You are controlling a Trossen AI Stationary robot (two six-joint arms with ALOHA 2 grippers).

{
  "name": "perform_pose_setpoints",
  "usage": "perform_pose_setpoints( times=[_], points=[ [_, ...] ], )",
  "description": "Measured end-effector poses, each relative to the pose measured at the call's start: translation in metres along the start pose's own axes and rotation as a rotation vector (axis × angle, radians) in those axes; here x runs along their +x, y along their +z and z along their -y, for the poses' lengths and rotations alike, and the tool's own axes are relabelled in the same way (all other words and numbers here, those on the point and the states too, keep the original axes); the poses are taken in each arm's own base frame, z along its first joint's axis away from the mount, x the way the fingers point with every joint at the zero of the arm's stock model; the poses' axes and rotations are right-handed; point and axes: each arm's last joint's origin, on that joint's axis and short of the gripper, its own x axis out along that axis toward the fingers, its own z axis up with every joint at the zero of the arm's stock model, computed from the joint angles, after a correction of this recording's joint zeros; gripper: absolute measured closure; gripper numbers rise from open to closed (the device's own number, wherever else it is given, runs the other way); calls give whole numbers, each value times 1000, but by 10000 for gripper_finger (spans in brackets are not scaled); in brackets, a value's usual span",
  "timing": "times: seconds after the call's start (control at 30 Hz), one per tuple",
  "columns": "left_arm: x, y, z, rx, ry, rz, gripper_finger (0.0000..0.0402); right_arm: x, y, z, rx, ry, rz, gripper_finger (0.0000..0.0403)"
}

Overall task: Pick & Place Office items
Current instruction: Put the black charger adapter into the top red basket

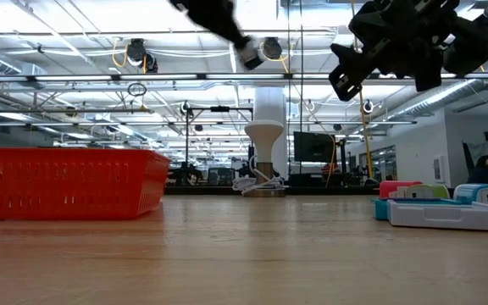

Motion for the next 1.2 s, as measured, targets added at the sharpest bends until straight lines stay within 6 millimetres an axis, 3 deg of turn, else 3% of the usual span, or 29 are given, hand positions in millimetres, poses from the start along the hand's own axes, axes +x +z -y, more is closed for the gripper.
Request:
perform_pose_setpoints(
  times=[0.13,0.37,0.57,0.7,1.0,1.2],
  points=[
    [-10,-23,-8,-154,23,-113,264,0,-1,0,1,-3,-4,213],
    [-16,-81,-5,-306,84,-189,264,0,-2,1,12,-5,-13,217],
    [-22,-132,7,-446,143,-227,264,0,-1,1,5,-5,-10,216],
    [-23,-154,18,-512,149,-259,264,0,-1,0,-7,-4,-6,218],
    [-13,-174,32,-567,139,-313,264,0,-1,0,-25,-8,-3,219],
    [-10,-175,32,-579,133,-312,264,0,-1,0,-25,-9,-3,222]
  ],
)
